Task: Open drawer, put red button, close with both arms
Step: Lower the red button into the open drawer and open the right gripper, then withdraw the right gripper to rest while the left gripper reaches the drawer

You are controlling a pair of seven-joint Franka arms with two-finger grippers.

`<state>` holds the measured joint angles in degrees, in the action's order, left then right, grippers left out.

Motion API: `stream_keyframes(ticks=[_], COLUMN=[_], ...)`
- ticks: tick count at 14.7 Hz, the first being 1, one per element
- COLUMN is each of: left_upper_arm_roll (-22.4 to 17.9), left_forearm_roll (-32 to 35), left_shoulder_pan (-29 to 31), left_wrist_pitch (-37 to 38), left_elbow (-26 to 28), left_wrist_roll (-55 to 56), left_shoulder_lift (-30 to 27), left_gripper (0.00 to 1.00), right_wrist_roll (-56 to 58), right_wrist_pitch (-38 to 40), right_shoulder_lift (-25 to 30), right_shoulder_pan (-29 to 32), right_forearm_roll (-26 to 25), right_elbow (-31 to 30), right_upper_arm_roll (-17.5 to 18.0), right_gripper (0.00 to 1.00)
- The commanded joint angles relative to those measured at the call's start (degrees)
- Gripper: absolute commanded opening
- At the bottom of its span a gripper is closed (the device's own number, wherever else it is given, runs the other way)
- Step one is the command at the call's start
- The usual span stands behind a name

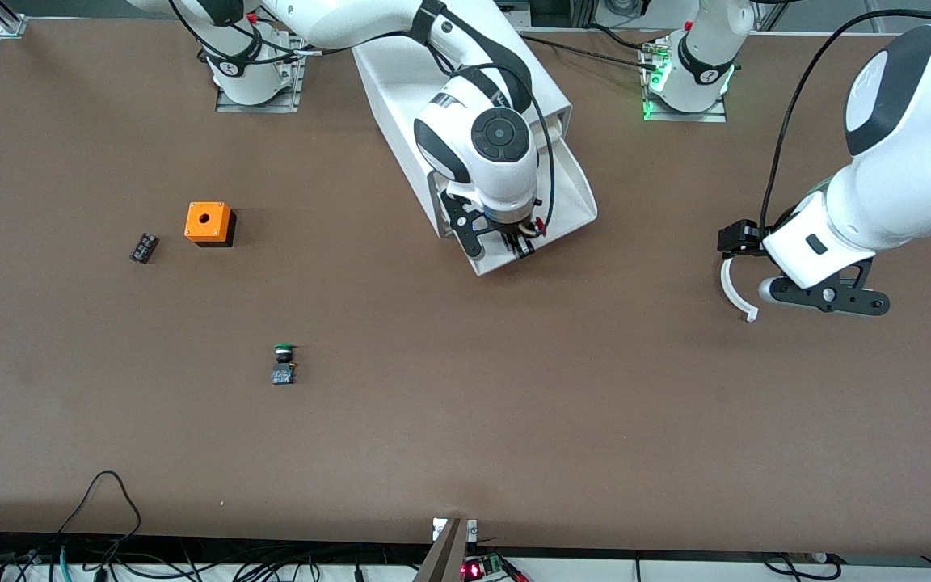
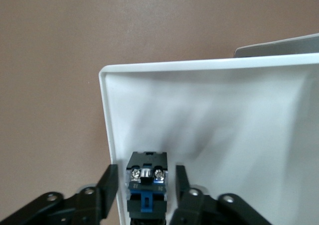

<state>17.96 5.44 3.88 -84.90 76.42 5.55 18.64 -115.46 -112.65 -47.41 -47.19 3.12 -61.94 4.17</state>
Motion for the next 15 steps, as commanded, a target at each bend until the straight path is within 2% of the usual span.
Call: stream_keyframes(ticks=[1, 4, 8, 12, 15], left_upper_arm_roll=[-0.12, -0.12, -0.12, -0.12, 0.05], left_forearm_roll=[-1.05, -1.05, -0.96, -1.22, -1.31], left_shoulder_pan=[-0.01, -0.01, 0.08, 0.17, 0.08], left_wrist_pitch=[0.7, 0.7, 0.79, 1.22, 0.7], left_elbow=[-1.98, -1.89, -1.72, -1.01, 2.31], left_wrist_roll=[0.6, 0.69, 2.79, 5.78, 5.96], left_shoulder_lift=[0.96, 0.96, 0.79, 0.53, 0.44], left_gripper=[1.0, 1.0, 1.0, 1.0, 1.0], right_wrist_roll=[-0.73, 4.95, 18.57, 36.22, 50.82], right_wrist_pitch=[0.06, 0.67, 1.28, 5.59, 9.89], right_shoulder_lift=[1.26, 2.14, 5.21, 7.59, 8.21], right_shoulder_pan=[0.43, 0.78, 8.4, 16.76, 22.3], right_forearm_roll=[0.66, 0.13, 1.44, 8.03, 8.3], right_elbow=[1.03, 3.3, 3.85, 3.76, 3.49], right_upper_arm_roll=[-1.08, -5.56, -4.35, -4.25, -4.43], right_gripper=[1.0, 1.0, 1.0, 1.0, 1.0])
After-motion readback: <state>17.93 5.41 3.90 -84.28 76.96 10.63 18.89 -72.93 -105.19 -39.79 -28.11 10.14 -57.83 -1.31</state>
